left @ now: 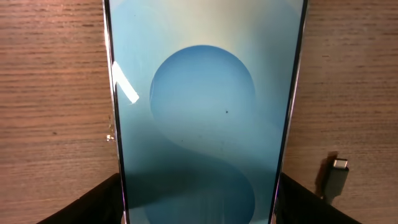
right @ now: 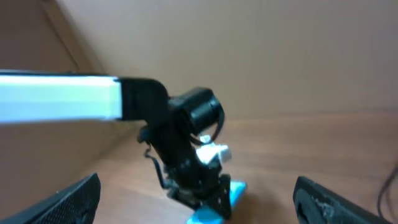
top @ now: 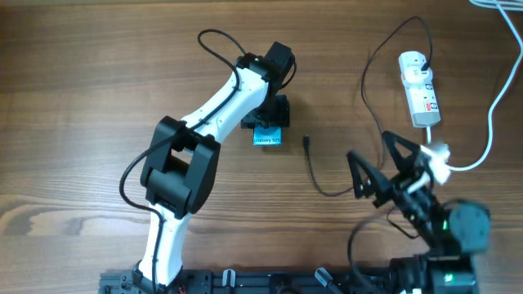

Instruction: Plug charger to phone and switch on socket

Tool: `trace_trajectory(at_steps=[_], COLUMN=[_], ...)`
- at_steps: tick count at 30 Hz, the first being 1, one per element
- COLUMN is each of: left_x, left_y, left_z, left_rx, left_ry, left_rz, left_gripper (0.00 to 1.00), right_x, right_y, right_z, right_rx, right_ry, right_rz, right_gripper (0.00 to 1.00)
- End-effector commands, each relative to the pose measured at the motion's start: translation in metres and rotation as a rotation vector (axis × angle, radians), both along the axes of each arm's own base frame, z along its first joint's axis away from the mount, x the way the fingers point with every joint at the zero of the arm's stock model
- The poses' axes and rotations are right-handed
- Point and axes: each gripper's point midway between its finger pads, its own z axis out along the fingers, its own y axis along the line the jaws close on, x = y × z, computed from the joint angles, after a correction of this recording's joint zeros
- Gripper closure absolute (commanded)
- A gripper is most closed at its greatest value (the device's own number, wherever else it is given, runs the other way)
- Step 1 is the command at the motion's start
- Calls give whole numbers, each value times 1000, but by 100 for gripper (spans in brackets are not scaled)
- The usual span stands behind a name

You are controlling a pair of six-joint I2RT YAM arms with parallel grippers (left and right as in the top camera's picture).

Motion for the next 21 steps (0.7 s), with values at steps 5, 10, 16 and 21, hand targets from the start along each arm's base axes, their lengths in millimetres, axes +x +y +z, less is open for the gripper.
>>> trace_trajectory(at_steps=[5,10,16,21], left_x=[10,20,25,25], left_y=[-5,6,13,13], left_z=[21,21,23,25], left_rx=[-47,-57,-146,-177], left_ry=[-56,-59,4,26], left_rz=[14,118,227,259], left_gripper=[32,32,33,32], right_x=[64,81,86,86], right_y=[9,10,49,56], right_z=[-81,-113,-104,-127], right_rx=[-63,-143,82,-44], right_ry=[596,923,970,1019], right_rz=[76,138,369,263], right_gripper=[0,0,2,6])
